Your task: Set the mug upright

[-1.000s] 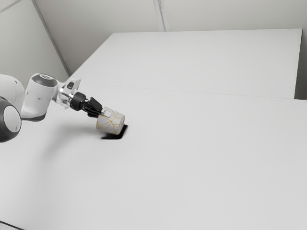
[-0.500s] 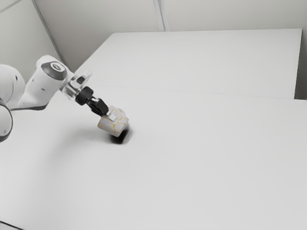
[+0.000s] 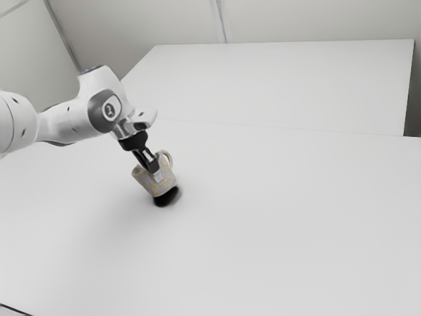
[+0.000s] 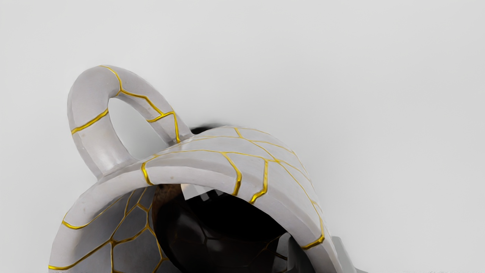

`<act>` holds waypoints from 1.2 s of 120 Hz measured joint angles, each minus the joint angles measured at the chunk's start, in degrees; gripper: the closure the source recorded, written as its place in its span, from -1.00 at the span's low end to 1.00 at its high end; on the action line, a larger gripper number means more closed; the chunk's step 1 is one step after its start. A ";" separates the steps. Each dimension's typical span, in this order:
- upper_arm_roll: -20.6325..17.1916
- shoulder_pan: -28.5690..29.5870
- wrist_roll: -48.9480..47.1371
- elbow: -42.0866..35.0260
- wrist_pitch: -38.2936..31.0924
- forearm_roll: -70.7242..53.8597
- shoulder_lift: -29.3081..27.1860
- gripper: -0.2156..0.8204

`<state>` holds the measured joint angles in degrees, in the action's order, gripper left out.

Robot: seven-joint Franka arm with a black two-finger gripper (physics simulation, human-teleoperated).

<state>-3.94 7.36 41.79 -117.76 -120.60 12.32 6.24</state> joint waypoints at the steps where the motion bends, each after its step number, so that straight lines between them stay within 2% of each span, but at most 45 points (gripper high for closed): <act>1: -0.11 -0.05 -0.29 -0.20 -0.14 -0.31 -0.17 0.92; 27: -2.84 -0.31 -8.55 -4.29 -3.13 -7.35 -2.76 0.93; 71: -4.12 -0.11 -19.14 -6.67 -6.33 -11.55 -2.71 0.92; 92: -4.42 0.07 -21.75 -6.71 -6.50 -11.12 -2.69 0.20; 104: -4.48 0.00 -22.87 -6.71 -6.53 -11.01 -2.76 -0.09; 122: -4.72 0.18 -24.21 -6.66 -6.48 -10.94 -3.11 -0.34; 144: -5.36 0.36 -28.05 -3.81 -2.84 -10.79 -5.01 -0.48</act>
<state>-9.31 7.72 13.74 -121.57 -123.44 1.54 1.23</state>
